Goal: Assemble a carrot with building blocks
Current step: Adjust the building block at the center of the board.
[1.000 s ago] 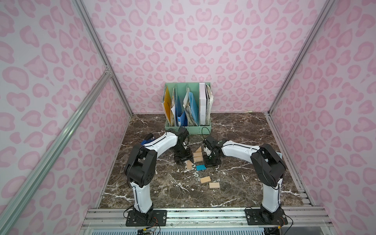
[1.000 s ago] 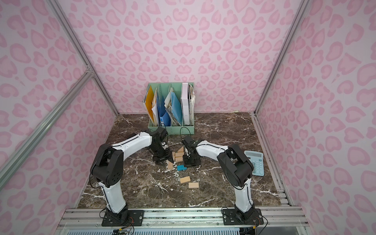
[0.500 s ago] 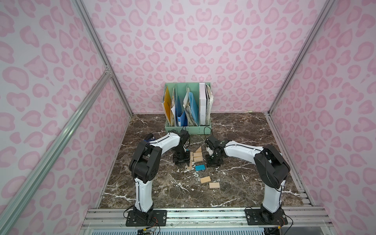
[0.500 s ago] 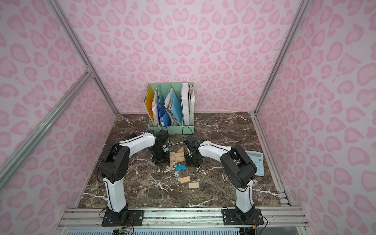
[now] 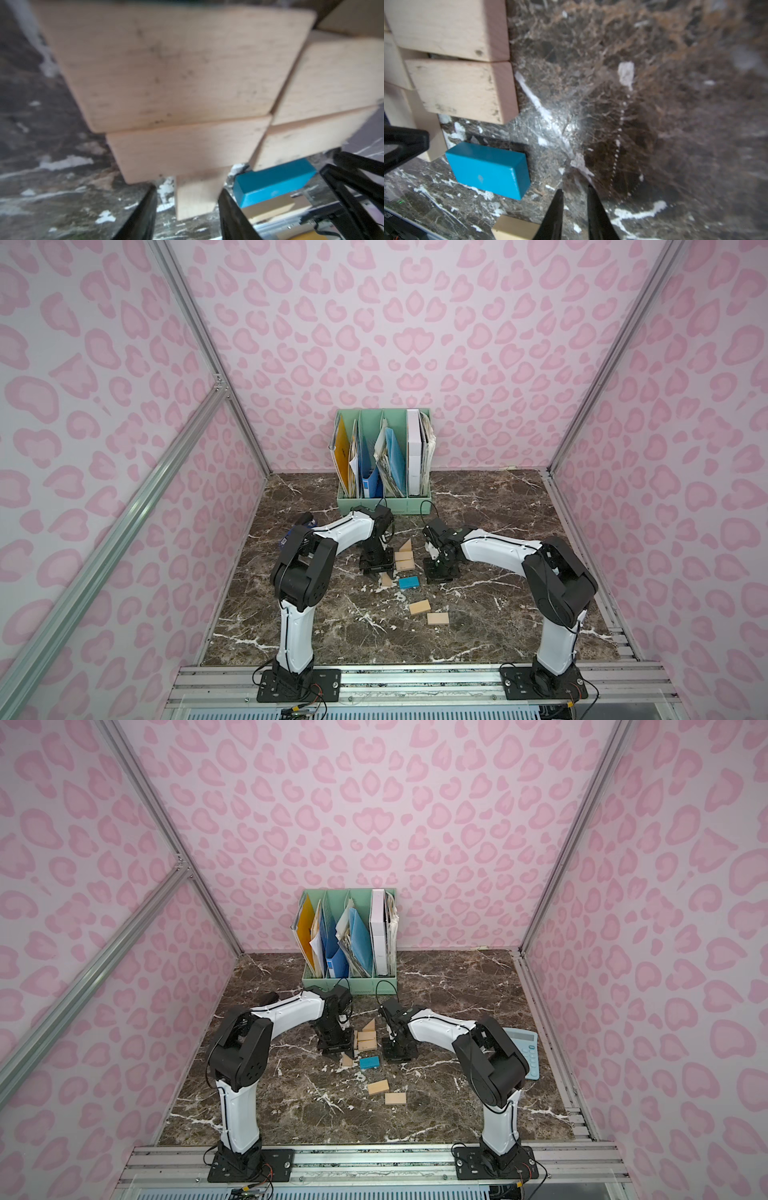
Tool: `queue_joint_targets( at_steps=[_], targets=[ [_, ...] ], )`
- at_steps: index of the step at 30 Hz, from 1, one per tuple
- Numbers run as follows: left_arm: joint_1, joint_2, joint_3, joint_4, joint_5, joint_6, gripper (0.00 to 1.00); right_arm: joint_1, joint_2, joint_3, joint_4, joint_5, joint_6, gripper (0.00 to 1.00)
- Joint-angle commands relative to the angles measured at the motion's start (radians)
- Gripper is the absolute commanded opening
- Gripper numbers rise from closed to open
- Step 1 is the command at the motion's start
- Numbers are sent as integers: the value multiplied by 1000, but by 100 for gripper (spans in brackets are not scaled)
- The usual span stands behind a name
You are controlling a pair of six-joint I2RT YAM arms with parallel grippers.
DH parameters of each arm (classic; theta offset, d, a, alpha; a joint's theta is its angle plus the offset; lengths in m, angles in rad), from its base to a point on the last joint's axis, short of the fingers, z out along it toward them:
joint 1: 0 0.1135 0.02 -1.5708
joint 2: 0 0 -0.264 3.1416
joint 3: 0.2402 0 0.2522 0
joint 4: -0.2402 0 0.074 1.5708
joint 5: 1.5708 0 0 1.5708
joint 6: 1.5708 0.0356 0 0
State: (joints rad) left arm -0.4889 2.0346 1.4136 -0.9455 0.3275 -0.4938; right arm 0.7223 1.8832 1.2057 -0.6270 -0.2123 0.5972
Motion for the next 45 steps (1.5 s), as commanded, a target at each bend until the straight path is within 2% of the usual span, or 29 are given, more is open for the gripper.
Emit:
queue_joint_targets(
  at_steps=[1,10,14,23,30,36,45],
  targets=[
    [-4,23,-7,-12,1,10,44,-3,-18,-16,-13,14,-7,24],
    [-16,-20,-70,-79,-3,138,14,-12,-36,-53,7,5,-1,22],
    [-25,-59,-99,-125,-24,242,6,-12,-27,-46,14,-2,-4,21],
    [-35,-94,11,-215,-150,413,8,-12,-10,-46,32,-22,-7,18],
    [-101,-69,78,-218,-235,553,12,-12,-12,-48,23,-11,-16,17],
    [-117,-54,69,-166,-264,582,17,-17,-33,-57,9,5,-22,17],
    [-125,-2,79,-115,-221,618,20,-20,-41,-60,6,7,-23,16]
  ],
)
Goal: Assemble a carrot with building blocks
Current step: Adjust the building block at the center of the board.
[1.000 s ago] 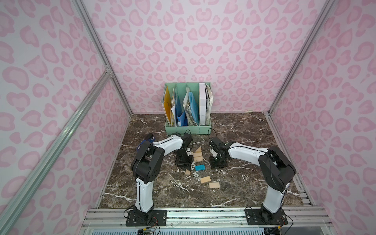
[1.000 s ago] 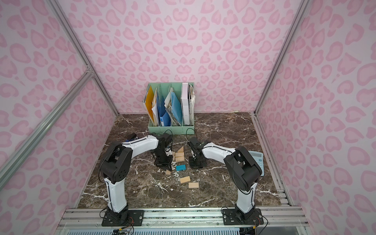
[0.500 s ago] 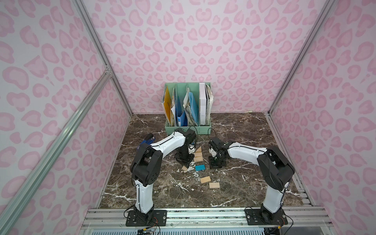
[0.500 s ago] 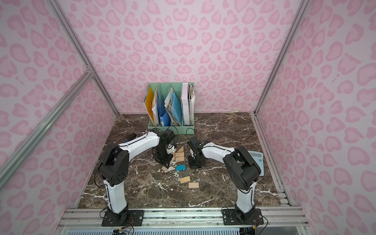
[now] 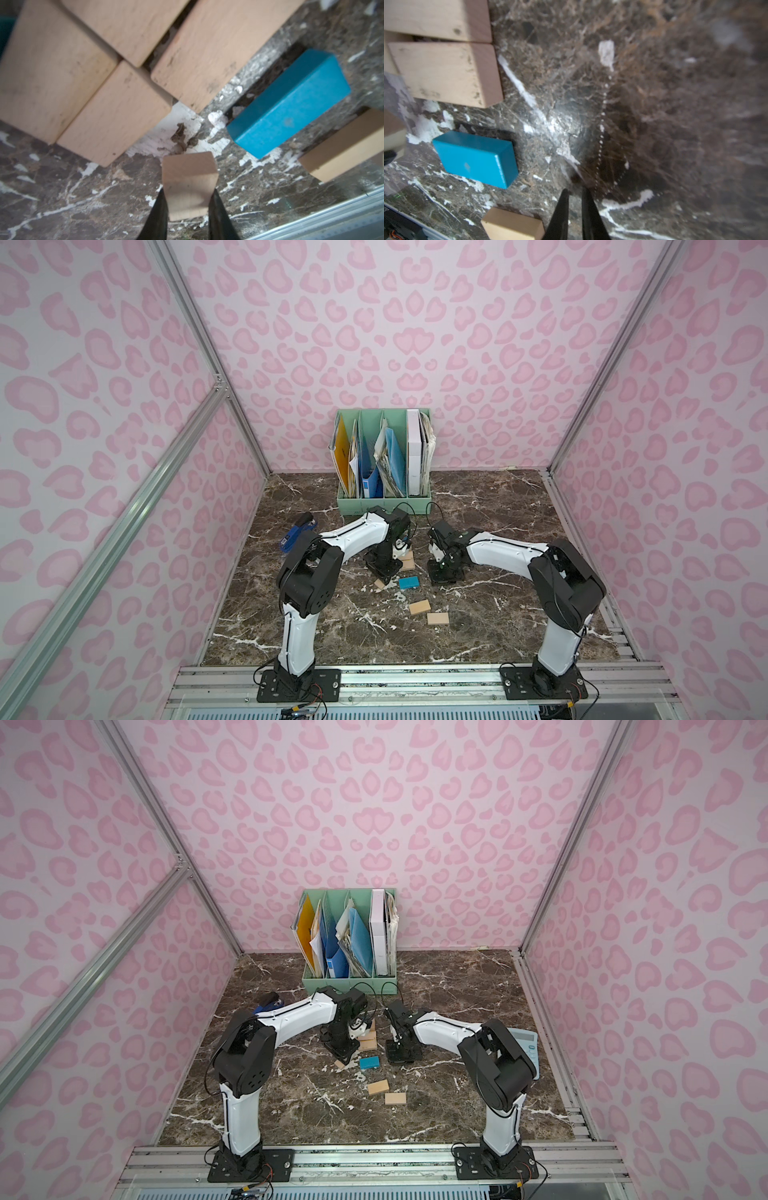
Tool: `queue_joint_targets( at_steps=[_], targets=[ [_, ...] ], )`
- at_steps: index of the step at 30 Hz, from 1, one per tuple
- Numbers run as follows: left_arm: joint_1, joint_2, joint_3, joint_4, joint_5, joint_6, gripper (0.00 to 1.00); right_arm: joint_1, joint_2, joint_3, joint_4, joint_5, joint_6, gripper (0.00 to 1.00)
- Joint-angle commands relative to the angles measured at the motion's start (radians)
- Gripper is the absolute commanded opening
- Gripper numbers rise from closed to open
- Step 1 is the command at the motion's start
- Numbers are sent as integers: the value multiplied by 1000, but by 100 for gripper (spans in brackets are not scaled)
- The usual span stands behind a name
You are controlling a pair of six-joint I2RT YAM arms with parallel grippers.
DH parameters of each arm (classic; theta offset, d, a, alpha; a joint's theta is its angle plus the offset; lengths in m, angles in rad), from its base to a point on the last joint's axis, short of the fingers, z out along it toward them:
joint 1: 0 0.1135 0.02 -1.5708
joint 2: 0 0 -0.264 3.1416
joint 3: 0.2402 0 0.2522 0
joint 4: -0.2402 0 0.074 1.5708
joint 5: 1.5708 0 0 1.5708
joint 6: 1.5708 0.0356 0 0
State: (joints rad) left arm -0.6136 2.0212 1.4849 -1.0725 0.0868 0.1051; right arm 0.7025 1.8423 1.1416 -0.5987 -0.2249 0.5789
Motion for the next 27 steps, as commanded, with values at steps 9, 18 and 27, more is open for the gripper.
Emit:
queue_joint_targets(
  at_steps=[9,18,27],
  targets=[
    [-3,-30,-70,61,-1,5,38,-1,-12,3,-30,29,-4,18],
    [-3,-191,-139,131,-33,-139,58,-2,-17,6,-30,30,-5,18],
    [-2,-340,-350,221,273,-576,10,-2,-8,58,-30,13,-16,11]
  ],
)
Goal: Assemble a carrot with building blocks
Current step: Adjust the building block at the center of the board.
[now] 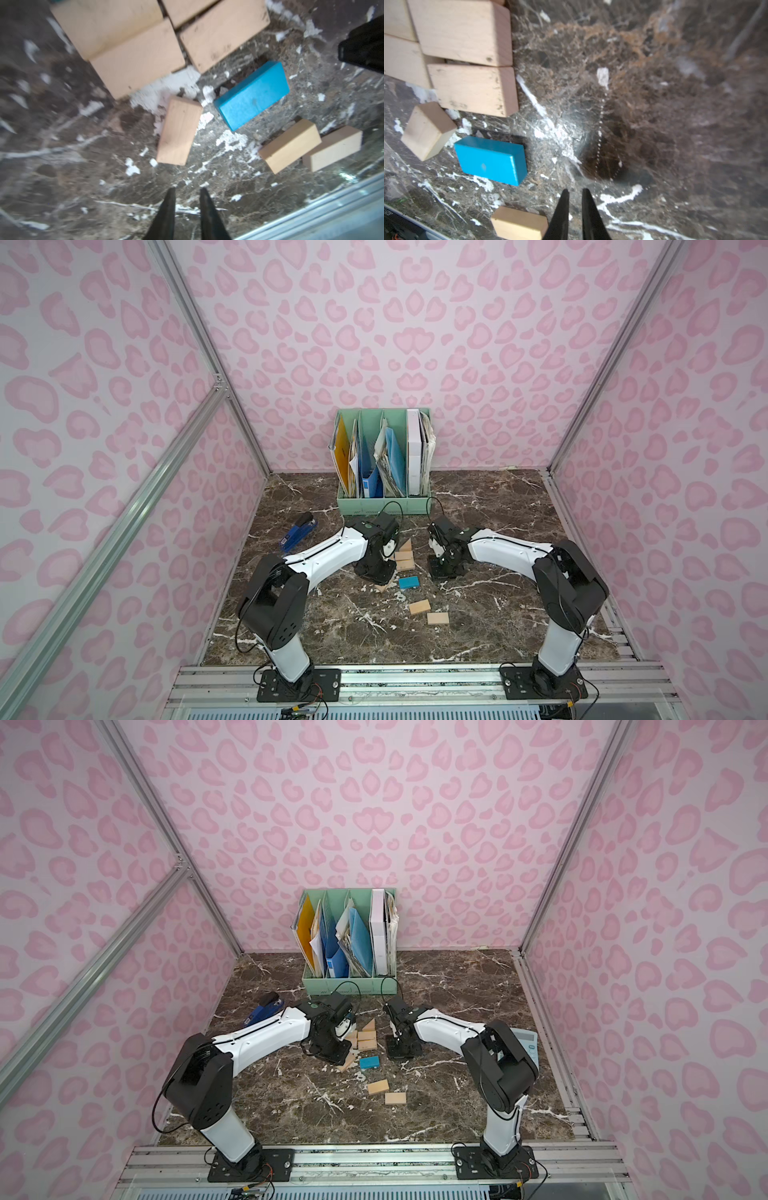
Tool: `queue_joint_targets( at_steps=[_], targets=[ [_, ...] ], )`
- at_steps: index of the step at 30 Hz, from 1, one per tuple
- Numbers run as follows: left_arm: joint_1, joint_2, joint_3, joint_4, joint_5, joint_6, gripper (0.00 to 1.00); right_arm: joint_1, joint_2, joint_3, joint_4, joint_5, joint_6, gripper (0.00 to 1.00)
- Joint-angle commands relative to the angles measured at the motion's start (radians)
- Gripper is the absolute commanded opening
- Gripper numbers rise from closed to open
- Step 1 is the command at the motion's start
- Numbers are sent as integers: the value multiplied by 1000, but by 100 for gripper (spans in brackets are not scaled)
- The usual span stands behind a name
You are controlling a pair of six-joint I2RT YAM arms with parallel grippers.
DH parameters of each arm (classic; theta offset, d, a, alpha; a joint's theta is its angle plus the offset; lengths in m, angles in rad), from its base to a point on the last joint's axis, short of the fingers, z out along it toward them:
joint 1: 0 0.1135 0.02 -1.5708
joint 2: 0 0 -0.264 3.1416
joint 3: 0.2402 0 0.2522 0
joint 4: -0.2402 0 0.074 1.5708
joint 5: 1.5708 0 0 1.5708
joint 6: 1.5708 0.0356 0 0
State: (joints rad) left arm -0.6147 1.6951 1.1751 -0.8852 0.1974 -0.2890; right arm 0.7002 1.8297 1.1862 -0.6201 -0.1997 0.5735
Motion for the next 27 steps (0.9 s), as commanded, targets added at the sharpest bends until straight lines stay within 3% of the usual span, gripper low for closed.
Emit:
queue_joint_targets(
  at_steps=[1,4,12,15,27],
  targets=[
    [0,-23,-61,45,193,-204,4,1,6,16,-6,-20,-12,8],
    [0,-64,-112,68,200,-242,0,5,13,33,-5,-35,-25,0],
    [25,23,-130,140,152,-324,0,31,45,85,-24,-47,-43,0],
    [42,68,-106,159,148,-355,6,37,39,79,-24,-46,-40,0],
    [113,97,-125,183,120,-375,8,41,-18,15,-13,-23,-11,0]
  ],
)
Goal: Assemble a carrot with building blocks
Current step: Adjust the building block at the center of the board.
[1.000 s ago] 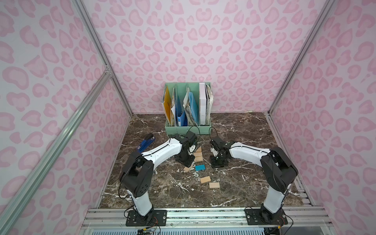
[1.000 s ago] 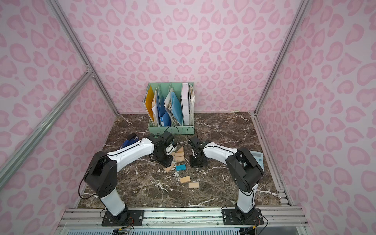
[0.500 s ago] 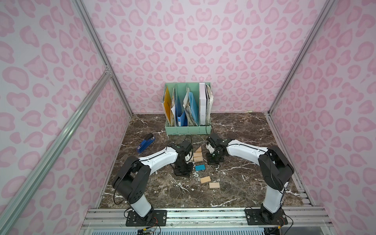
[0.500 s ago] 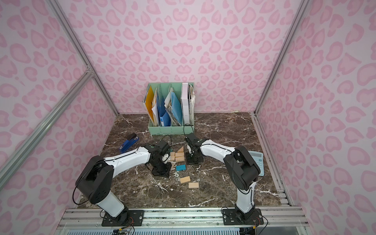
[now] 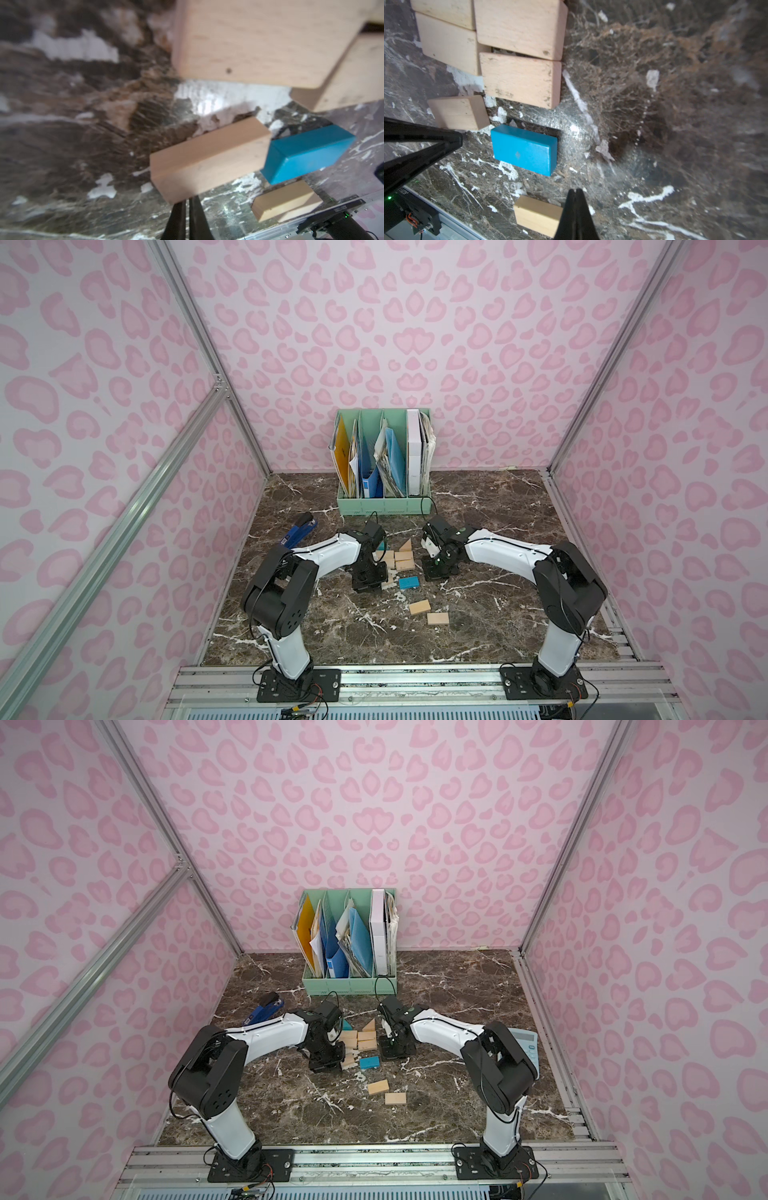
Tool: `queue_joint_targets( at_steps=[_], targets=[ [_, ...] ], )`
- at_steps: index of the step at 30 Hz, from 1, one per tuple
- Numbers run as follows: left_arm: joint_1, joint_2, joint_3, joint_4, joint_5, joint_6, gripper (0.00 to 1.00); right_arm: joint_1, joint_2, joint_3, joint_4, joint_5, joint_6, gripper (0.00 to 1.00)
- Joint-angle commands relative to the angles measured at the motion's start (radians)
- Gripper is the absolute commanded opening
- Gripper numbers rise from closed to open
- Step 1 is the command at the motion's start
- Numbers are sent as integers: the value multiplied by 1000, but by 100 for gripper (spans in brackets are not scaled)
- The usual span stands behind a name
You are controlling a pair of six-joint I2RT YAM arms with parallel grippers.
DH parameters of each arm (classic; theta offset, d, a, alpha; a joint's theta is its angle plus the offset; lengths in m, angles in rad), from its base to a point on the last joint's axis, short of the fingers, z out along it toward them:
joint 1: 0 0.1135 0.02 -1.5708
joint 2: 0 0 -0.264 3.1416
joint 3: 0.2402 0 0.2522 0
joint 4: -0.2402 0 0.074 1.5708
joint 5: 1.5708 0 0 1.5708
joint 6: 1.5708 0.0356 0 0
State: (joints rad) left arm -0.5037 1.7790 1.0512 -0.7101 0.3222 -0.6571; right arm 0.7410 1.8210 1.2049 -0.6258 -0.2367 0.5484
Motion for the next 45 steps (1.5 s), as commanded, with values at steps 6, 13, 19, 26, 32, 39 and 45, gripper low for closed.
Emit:
queue_joint_targets(
  at_steps=[6,13,19,26,32,39,45],
  targets=[
    [7,23,21,-6,-16,8,8,1,-12,-7,-7,14,18,0],
    [30,4,37,-31,-27,35,8,5,-8,-7,0,8,22,0],
    [29,-73,29,-67,-22,72,0,7,-13,-1,-2,19,25,0],
    [30,-177,17,-138,-53,81,0,12,-3,-3,19,10,34,0],
    [31,-164,41,-174,-49,91,0,27,30,26,28,-2,32,0],
    [34,-150,44,-192,-51,100,0,45,43,40,32,-3,40,0],
    [36,-122,60,-211,-46,110,0,49,44,34,35,-4,42,0]
  ],
)
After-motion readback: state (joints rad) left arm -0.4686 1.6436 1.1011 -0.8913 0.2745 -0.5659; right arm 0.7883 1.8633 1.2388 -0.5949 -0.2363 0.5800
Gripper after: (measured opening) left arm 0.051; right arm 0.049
